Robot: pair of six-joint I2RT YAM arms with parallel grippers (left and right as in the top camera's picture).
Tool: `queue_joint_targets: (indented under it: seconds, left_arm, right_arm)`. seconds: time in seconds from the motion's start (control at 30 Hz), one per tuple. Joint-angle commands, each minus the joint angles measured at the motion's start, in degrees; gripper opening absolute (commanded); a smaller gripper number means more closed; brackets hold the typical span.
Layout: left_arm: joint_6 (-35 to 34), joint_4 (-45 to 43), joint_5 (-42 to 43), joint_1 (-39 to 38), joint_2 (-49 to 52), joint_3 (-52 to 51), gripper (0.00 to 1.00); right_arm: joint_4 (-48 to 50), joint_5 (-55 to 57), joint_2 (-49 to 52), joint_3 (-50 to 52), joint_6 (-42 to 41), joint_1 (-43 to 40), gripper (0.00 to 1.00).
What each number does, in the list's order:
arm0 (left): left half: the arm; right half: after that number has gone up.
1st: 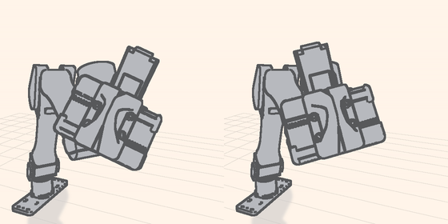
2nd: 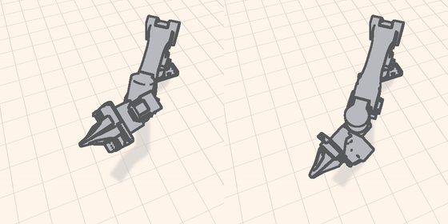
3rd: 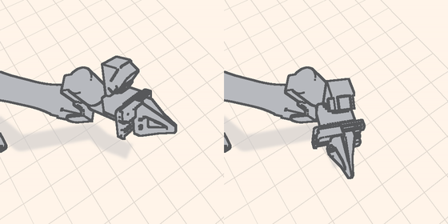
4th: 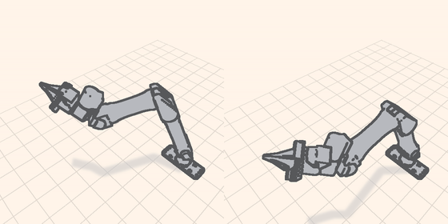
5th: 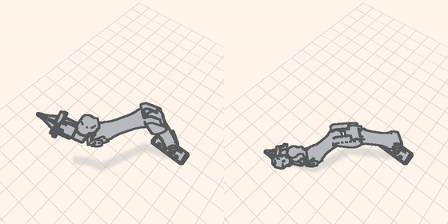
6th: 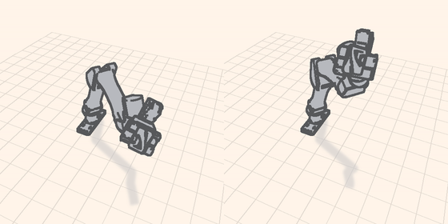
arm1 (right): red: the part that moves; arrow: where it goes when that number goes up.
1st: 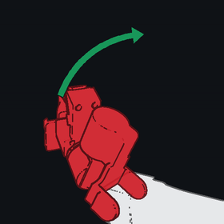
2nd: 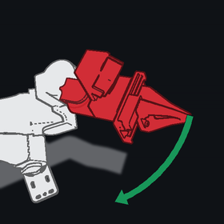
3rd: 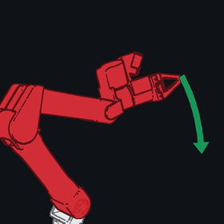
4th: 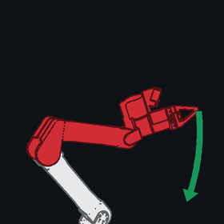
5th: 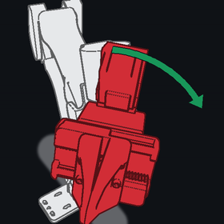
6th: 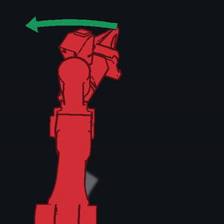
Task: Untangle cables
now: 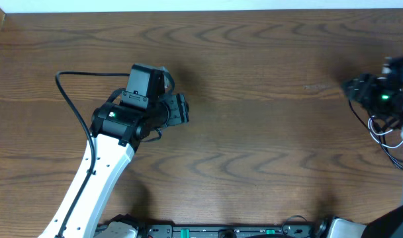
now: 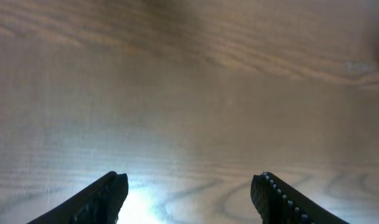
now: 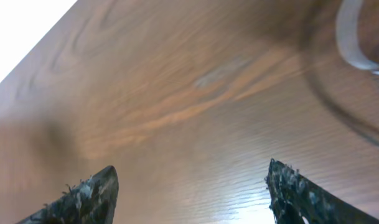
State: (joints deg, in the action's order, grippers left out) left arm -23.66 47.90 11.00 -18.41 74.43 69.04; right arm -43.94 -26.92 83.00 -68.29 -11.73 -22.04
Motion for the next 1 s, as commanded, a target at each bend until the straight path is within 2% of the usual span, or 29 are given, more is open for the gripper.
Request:
queue_joint_targets:
  seconds: [0.0, 0.13, 0.27, 0.3, 0.4, 0.5, 0.6, 0.77, 0.87, 0.97]
  left_arm:
    - [0.94, -2.16, -1.62, -0.04, 0.63, 0.39, 0.69]
    - [2.97, -4.52, -3.17, -1.29, 2.05, 0.39, 0.69]
    - [3.08, -2.21, -12.20, -1.66, 4.09, 0.39, 0.69]
    - [3.08, -1.27, -14.27, -1.66, 4.66, 0.39, 0.69]
    - [3.08, 2.69, -20.06, -1.66, 6.88, 0.39, 0.69]
    - [3.04, 7.08, -21.14, -1.64, 8.55, 0.39, 0.69]
    - [1.86, 13.57, -20.48, -1.64, 9.81, 0.39, 0.69]
    - [-4.55, 21.90, -20.26, -1.64, 9.90, 0.39, 0.86]
    - [-4.24, 26.75, -17.57, -1.64, 9.90, 0.39, 0.88]
    - [-3.30, 28.81, -17.18, -1.66, 9.75, 0.39, 0.88]
  right_arm:
    - [-0.85, -3.28, 1.95, -0.37, 6.73, 5.88, 0.73]
    - [-0.98, 5.70, 3.80, -0.37, 6.71, 14.43, 0.74]
    - [-2.78, 16.81, 4.76, -0.37, 6.69, 21.57, 0.76]
    - [-3.39, 19.39, 4.85, -0.37, 6.69, 23.04, 0.78]
    - [-5.64, 26.67, 5.09, -0.37, 6.67, 27.52, 0.99]
    - [-7.85, 26.64, 5.09, -0.37, 6.67, 30.03, 0.99]
    - [-10.97, 21.68, 5.09, -0.37, 6.64, 31.54, 0.99]
    - [-17.25, 21.22, 5.09, -0.37, 6.08, 31.67, 0.99]
    - [-21.29, 23.58, 5.09, -0.37, 0.79, 31.32, 0.99]
    - [-24.44, 23.56, 5.07, -0.37, 0.13, 31.47, 0.99]
